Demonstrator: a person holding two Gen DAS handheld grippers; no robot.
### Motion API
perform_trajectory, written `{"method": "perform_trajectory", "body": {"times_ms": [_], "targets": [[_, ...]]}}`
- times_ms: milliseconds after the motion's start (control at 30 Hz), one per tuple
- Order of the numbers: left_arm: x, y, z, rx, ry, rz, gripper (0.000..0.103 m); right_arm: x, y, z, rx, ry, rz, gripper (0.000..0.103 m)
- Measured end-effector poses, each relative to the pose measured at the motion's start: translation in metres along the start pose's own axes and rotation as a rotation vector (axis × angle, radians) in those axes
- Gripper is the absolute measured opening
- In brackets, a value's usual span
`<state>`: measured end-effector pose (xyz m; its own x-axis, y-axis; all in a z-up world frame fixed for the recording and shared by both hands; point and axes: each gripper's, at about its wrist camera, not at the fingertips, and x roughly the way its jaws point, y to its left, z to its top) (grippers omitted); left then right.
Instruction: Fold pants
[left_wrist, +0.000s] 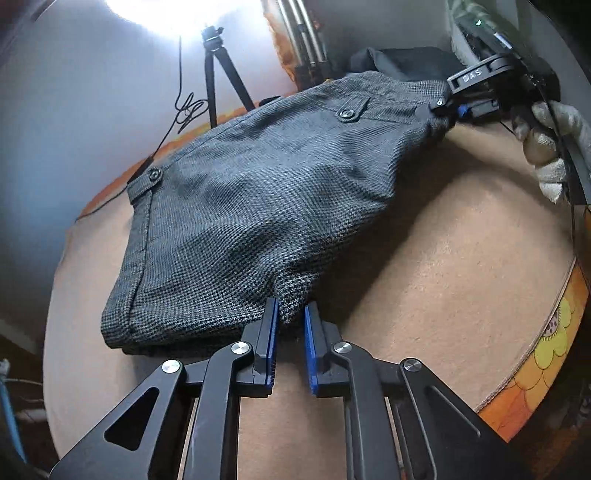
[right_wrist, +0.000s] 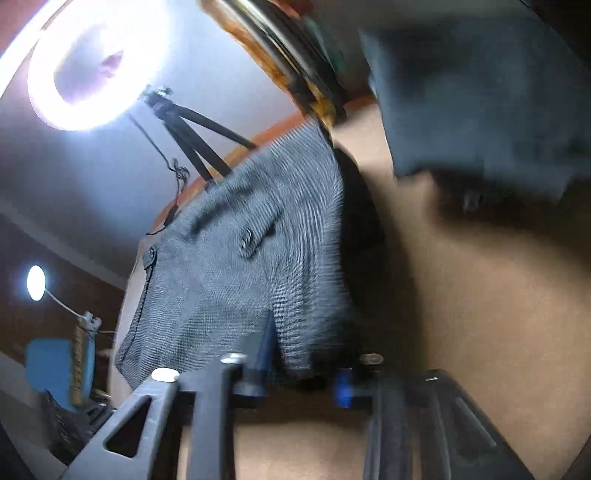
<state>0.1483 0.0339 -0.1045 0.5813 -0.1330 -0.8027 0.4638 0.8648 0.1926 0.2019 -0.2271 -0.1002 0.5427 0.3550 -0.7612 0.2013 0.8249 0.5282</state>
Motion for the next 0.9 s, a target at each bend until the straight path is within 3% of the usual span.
{"method": "perform_trajectory", "body": {"times_ms": [100, 167, 367, 633, 900], "targets": [[0.006, -0.004, -0.003, 0.016, 0.026, 0.011, 0.012, -0.002, 0.003, 0.004, -0.015, 0.009, 0.019, 0.022], [0.004, -0.004, -0.003, 0.018, 0.043, -0.002, 0.015, 0.003, -0.002, 0.002, 0.005, 0.042, 0.027, 0.041], [-0.023, 0.008, 0.011, -0.043, -0.001, -0.035, 0.021, -0.001, -0.015, -0.001, 0.054, 0.054, 0.012, 0.063], [-0.031, 0.022, 0.072, -0.060, -0.068, 0.023, 0.021, 0.000, -0.022, -0.007, 0.131, 0.048, 0.025, 0.068], [0.027, 0.002, 0.110, -0.041, -0.054, 0.021, 0.021, 0.013, -0.028, -0.013, 0.215, 0.048, 0.079, 0.069]]}}
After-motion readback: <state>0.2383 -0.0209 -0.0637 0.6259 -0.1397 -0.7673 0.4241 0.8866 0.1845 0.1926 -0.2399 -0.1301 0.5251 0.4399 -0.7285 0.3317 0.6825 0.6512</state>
